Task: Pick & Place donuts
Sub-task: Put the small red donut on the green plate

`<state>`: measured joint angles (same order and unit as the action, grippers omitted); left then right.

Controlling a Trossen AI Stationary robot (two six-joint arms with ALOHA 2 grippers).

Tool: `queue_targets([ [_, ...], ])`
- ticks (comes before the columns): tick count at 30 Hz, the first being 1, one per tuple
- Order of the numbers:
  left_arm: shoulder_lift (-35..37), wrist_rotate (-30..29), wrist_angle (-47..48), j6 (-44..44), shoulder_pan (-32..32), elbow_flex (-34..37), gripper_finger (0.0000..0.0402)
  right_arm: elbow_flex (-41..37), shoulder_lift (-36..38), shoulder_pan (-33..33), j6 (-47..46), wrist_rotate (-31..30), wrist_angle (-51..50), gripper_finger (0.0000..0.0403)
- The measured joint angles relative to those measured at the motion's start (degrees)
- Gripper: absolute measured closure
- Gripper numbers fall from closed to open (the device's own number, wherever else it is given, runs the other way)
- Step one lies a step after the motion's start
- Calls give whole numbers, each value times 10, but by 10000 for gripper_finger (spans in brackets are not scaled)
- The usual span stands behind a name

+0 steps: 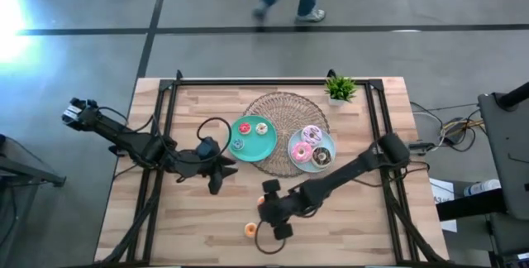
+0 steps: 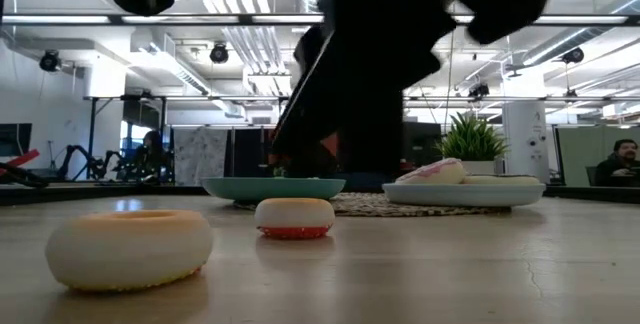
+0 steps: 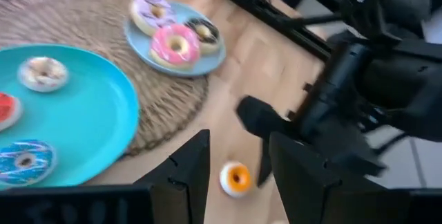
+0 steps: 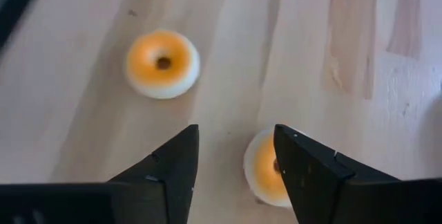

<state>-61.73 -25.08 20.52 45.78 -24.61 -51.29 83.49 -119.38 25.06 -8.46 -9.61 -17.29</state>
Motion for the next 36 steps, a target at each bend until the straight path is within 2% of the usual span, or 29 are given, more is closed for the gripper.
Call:
queue_targets([
  [4,7,39,11,-19,-11,0,278,54,-37,1,-57,-30,-75,229],
  [7,14,45,26,-31,-21,0,278,77,-52,1,-86,-37,-105,226],
  [13,40,45,54,-54,-29,0,278,83,-55,-4,-140,-43,-112,227],
  [26,82,40,91,-77,-29,0,278,81,-55,-10,-175,-19,-114,254],
  [36,84,40,87,-63,-29,9,278,76,-69,-8,-177,-11,-115,241],
])
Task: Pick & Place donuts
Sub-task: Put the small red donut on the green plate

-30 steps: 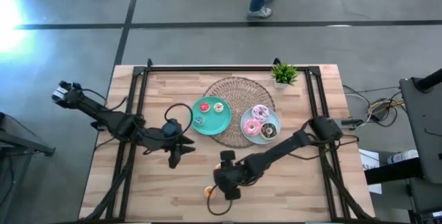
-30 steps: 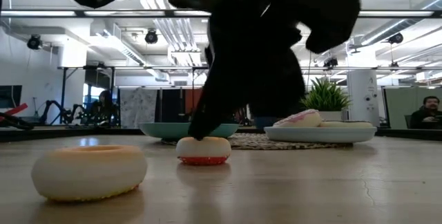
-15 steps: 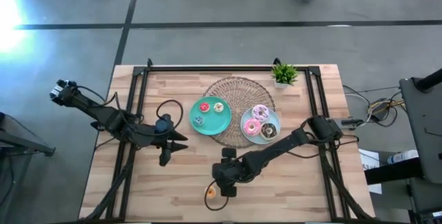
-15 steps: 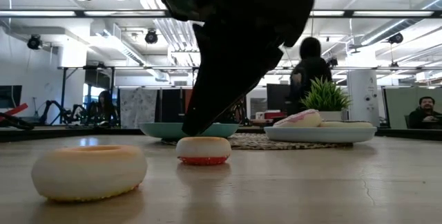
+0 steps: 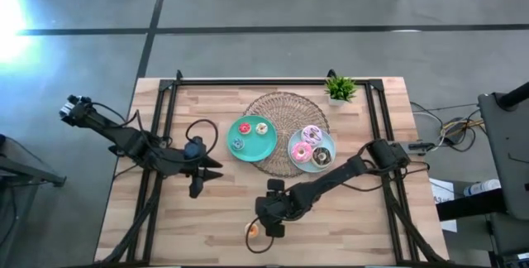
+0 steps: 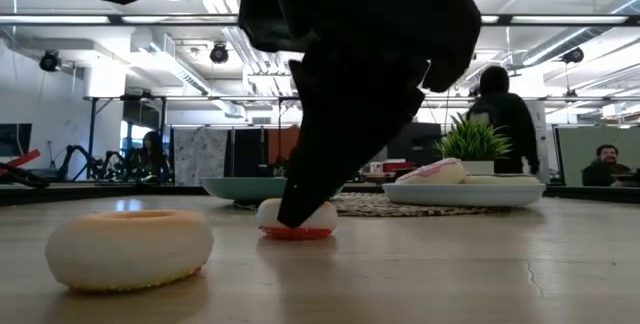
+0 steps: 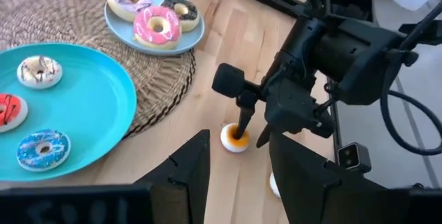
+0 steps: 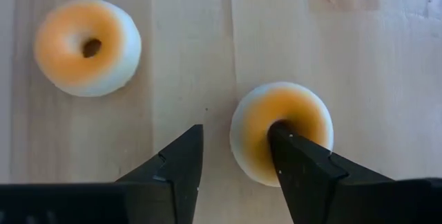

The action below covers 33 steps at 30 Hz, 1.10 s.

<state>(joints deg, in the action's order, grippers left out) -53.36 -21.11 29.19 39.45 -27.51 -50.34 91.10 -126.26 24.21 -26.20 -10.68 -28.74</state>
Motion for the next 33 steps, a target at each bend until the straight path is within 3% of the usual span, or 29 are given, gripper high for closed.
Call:
queue_targets([
  [8,0,-10,1,27,0,11,278,2,3,-2,-21,2,2,269],
  [19,0,-10,6,26,-10,11,278,2,28,-11,-192,-2,3,388],
  [25,0,-23,18,18,-20,19,278,-13,98,-8,-361,-88,10,392],
  [29,0,-59,-3,-19,-35,31,278,-51,167,-8,-506,-196,37,392],
  [33,0,-109,-85,-72,-52,53,278,-116,238,-8,-629,-331,122,392],
])
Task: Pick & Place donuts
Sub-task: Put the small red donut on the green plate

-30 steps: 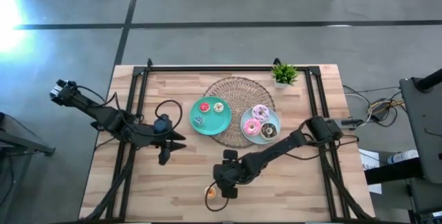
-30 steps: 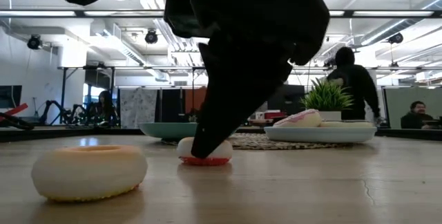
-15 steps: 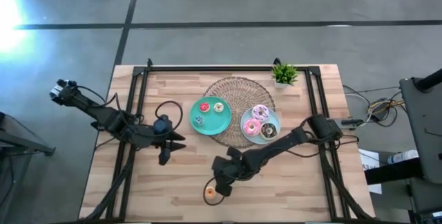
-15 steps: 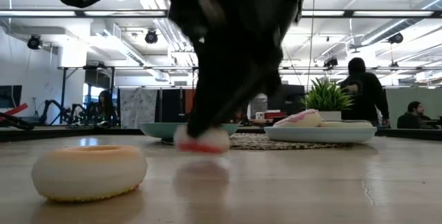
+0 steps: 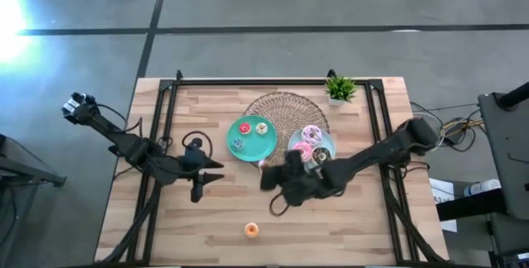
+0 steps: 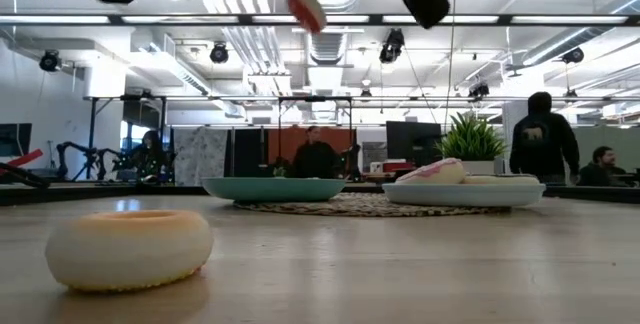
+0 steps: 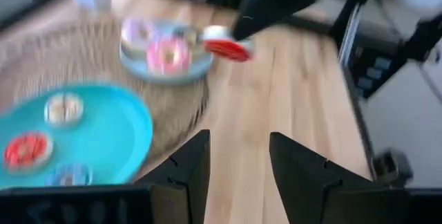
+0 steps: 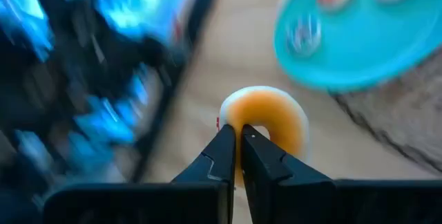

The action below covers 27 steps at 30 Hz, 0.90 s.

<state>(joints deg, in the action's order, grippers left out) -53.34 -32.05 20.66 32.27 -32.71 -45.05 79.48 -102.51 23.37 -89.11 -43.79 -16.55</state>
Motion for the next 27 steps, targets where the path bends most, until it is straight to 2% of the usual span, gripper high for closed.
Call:
queue_targets([
  [3,-12,-49,-79,-56,-2,14,278,-56,29,-8,-35,-56,117,392],
  [7,-43,-128,-163,-136,2,26,278,-110,30,-22,0,-60,347,392],
  [10,-68,-146,-199,-166,3,29,278,-132,24,-28,36,-73,466,392],
  [13,-85,-158,-218,-167,3,29,278,-139,22,-28,35,-89,483,391],
  [17,-103,-205,-240,-156,7,28,278,-142,23,-28,34,-89,482,390],
  [27,-122,-206,-309,-150,23,27,278,-141,23,-27,36,-80,484,390],
])
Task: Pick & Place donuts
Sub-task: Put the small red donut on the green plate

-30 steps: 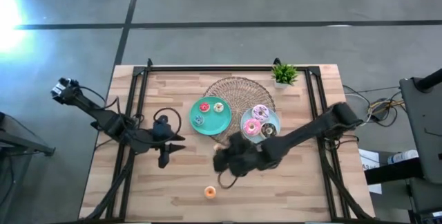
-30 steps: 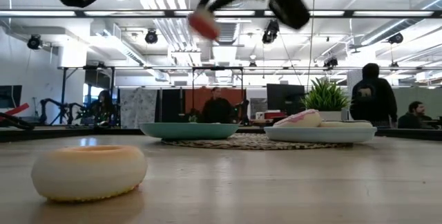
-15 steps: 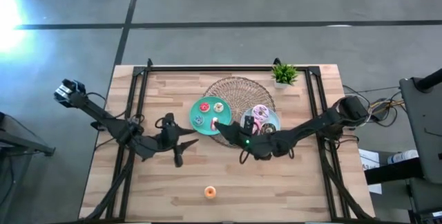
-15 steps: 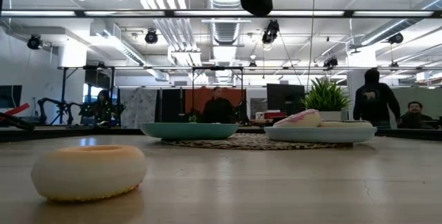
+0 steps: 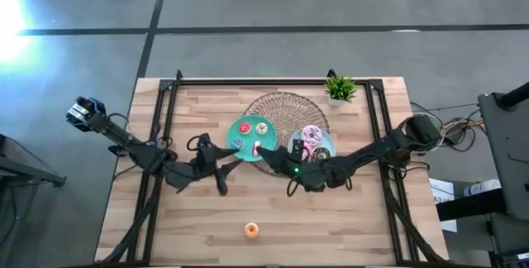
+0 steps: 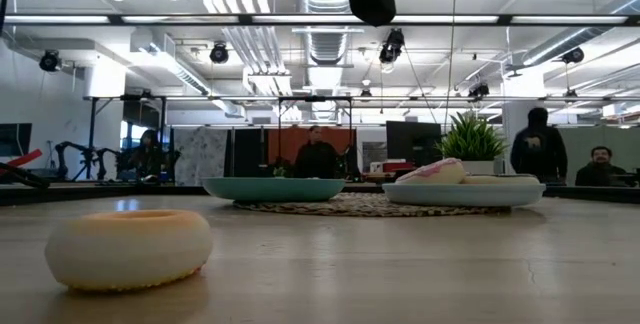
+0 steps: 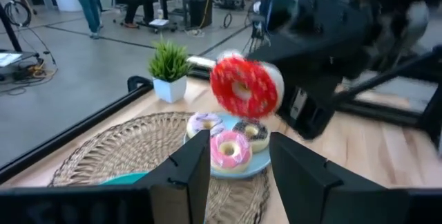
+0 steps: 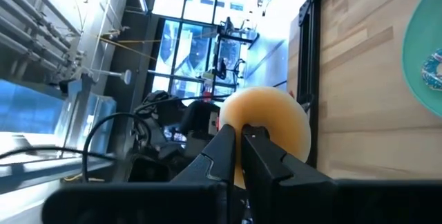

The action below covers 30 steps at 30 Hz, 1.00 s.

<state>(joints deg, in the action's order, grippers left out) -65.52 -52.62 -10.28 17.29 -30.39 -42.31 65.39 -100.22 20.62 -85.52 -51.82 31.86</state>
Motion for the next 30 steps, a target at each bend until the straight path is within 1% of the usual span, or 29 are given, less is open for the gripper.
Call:
queue_targets([
  [4,0,3,-19,7,4,0,278,6,0,0,4,6,0,390],
  [8,-9,3,-23,-10,4,-1,278,8,0,0,5,7,0,390],
  [13,-49,-7,-43,-27,5,-8,277,8,0,0,6,7,0,390],
  [17,-82,-37,-42,-29,5,-26,276,8,0,0,7,6,-2,390],
  [25,-113,-56,-43,-88,9,-62,233,8,0,-1,7,6,-3,390],
  [30,-128,-56,-43,-97,10,-78,225,8,0,-3,7,5,-3,390],
])
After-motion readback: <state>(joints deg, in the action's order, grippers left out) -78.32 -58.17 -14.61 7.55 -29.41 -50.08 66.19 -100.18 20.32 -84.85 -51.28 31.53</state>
